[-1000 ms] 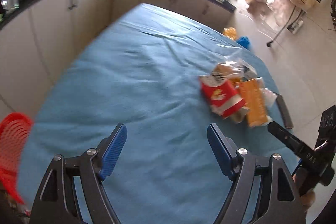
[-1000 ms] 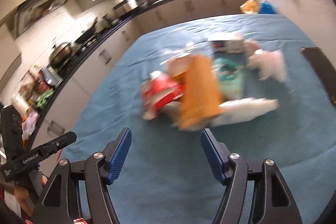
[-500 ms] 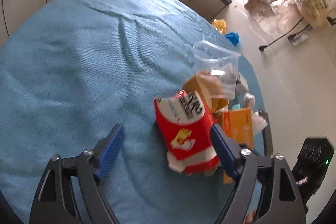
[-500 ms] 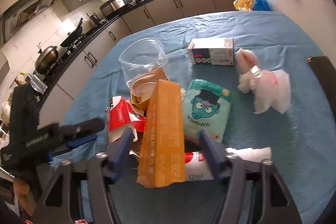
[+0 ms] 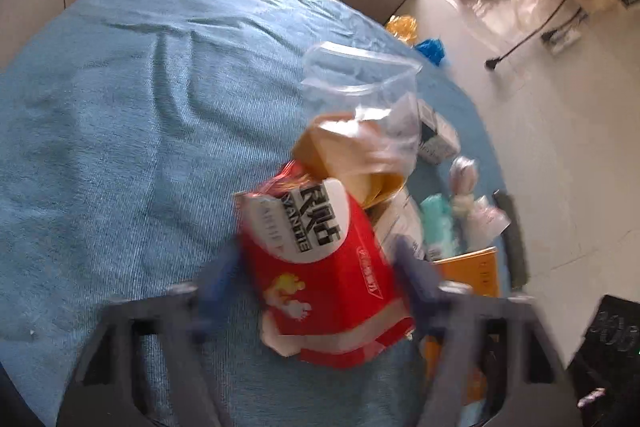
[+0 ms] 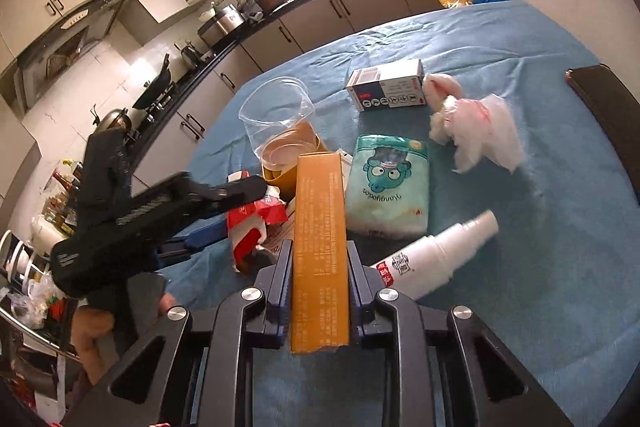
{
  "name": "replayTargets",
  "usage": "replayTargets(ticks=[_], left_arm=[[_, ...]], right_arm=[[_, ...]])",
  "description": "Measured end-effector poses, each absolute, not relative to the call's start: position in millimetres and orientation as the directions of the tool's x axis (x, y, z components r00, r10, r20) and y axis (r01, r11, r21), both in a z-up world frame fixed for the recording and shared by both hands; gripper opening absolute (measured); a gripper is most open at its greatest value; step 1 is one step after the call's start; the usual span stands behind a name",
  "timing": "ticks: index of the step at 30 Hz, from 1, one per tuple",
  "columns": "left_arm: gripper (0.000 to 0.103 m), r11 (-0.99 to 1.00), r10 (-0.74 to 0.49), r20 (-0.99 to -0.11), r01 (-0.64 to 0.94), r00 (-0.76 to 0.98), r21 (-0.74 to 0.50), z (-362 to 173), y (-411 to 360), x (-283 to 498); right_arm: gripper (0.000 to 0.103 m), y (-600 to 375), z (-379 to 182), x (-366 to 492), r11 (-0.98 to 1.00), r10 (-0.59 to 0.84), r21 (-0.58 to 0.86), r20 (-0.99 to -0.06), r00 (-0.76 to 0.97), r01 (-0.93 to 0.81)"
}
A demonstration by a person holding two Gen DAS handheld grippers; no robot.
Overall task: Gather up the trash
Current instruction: 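Carry the red bag and orange box to the red basket and release both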
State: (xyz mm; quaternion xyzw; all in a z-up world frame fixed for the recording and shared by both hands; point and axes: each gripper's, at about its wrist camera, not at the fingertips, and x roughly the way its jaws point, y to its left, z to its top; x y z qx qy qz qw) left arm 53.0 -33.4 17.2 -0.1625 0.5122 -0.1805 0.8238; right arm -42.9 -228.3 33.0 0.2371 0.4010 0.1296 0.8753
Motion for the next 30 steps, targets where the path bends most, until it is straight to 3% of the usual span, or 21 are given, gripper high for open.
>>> replayTargets(ticks=[5, 18, 30], left_arm=[[0.049, 0.872, -0.478, -0.764, 0.13, 0.434, -0.471, 26, -27, 40], [0.049, 0.843, -0.506, -0.668, 0.148, 0.546, -0.517, 75, 37, -24], [0.05, 0.893, -0.361, -0.665, 0.037, 0.654, -0.448, 92, 129, -90]], right_arm=[[0.025, -228, 39, -58, 0.861, 0.404, 0.507, -0.633, 0.66, -0.041], [0.025, -209, 62, -83, 0.864, 0.415, 0.496, -0.6, 0.684, -0.088], [0.025, -161, 65, -88, 0.858, 0.464, 0.489, -0.607, 0.645, -0.158]])
